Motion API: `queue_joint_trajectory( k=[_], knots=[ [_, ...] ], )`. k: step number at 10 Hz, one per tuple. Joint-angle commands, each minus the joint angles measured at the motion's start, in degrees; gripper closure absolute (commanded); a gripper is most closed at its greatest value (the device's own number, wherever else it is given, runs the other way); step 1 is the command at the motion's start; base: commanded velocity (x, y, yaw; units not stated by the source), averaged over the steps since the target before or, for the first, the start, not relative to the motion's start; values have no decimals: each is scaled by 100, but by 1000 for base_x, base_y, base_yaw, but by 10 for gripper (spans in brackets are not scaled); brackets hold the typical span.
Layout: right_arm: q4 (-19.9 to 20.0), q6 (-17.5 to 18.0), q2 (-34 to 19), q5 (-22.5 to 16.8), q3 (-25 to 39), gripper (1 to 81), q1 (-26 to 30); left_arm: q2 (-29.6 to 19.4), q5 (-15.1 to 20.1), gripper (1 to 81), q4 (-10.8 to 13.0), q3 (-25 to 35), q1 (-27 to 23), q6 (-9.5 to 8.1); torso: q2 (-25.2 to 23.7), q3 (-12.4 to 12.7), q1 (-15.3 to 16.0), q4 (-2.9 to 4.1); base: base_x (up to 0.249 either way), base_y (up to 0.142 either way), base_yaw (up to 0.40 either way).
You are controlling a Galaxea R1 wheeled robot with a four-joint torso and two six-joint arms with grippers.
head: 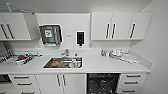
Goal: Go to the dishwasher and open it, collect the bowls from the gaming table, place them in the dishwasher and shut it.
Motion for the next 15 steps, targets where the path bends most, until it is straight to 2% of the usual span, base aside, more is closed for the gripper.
queue_joint_trajectory(
  k=[1,3,5,6,8,10,11,12,13,15],
  knots=[
    [-73,-17,30,-237,-149,10,245,69,307,10,-41,-138,-192,-47,0,0,0,0,0,0,0],
    [-56,-8,548,-395,-747,10,104,175,307,10,-182,-226,-192,-92,0,-11,-2,0,0,0,0],
    [126,44,1310,-386,-1885,10,-115,324,316,10,-199,-480,-192,-101,0,-9,-2,0,0,0,0],
    [515,-70,1594,-368,-2381,10,-203,377,316,10,-200,-543,-192,-101,0,-9,-2,0,0,0,0],
    [1707,-1410,2112,-307,-3320,10,-274,509,307,10,-270,-841,-219,-101,0,-9,-2,0,0,0,0],
    [3112,-3131,2314,-333,-3497,10,-282,685,316,10,-270,-1192,-219,-101,0,-9,-2,0,0,0,0],
    [4171,-4288,2367,-316,-3533,10,-301,746,316,10,-270,-1289,-202,-92,0,-9,-2,0,0,0,0],
    [4799,-4967,2385,-298,-3533,10,-326,755,325,10,-270,-1299,-192,-92,0,-9,-2,0,0,0,0],
    [5032,-5306,2402,-229,-3541,10,-379,755,377,10,-270,-1299,-192,-83,0,-9,-2,0,0,0,0],
    [4971,-5475,2157,-228,-3366,10,-143,817,510,10,-164,-1299,-192,-13,0,-9,-4,0,0,0,0]
  ],
)
